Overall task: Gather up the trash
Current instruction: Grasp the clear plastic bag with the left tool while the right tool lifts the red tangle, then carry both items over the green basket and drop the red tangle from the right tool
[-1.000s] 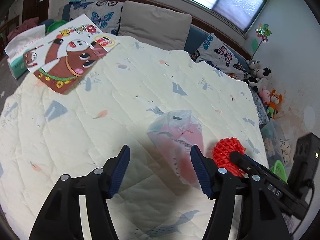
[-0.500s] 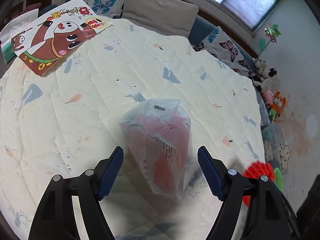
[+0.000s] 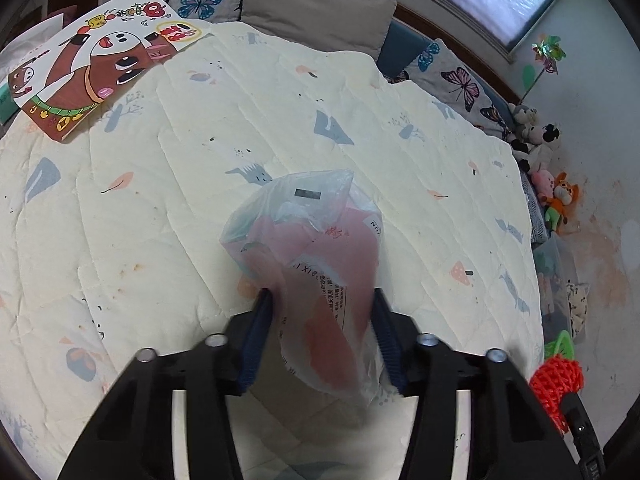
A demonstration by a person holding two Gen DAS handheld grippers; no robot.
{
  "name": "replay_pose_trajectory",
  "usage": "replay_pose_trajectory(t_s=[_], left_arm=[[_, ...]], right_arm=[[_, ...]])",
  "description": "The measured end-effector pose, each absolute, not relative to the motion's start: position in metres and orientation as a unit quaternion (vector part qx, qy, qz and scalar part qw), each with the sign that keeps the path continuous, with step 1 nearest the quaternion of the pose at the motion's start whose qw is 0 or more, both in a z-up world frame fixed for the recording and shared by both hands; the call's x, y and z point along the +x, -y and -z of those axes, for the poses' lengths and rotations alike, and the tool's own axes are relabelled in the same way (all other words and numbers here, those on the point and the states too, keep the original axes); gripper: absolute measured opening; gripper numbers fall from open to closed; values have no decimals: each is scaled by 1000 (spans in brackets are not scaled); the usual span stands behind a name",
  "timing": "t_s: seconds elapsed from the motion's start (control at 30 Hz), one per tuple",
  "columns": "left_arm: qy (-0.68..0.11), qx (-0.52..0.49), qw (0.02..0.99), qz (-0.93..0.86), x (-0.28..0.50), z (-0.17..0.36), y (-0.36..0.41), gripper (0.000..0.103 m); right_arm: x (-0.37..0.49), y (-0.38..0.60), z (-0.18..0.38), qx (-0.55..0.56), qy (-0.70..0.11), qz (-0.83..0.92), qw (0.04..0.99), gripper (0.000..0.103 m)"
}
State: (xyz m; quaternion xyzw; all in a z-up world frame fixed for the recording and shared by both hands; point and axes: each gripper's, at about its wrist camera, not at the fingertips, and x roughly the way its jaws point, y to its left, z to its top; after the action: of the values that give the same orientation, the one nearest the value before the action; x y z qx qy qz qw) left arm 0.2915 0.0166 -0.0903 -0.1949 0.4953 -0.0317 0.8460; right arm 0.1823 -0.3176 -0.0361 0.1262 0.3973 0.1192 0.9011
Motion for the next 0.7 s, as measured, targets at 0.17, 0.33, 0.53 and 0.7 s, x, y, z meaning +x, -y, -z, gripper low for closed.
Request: replay_pose_trajectory(t_s=[0.17, 0.33, 0.53, 0.7], left_arm=[[-493, -193, 848, 32, 287, 88, -17, 27], [-484, -185, 854, 46, 274, 76, -12, 23], [-466, -170, 865, 74, 254, 54, 3, 22], [-454, -157, 870, 109, 241, 32, 30, 22]], right_arm=[[168, 334, 34, 131, -393, -103, 904, 42], [154, 351, 30, 135, -385, -88, 909, 42], [134, 382, 28, 143, -378, -55, 913, 42], [121, 414, 31, 151, -377, -18, 914, 42]])
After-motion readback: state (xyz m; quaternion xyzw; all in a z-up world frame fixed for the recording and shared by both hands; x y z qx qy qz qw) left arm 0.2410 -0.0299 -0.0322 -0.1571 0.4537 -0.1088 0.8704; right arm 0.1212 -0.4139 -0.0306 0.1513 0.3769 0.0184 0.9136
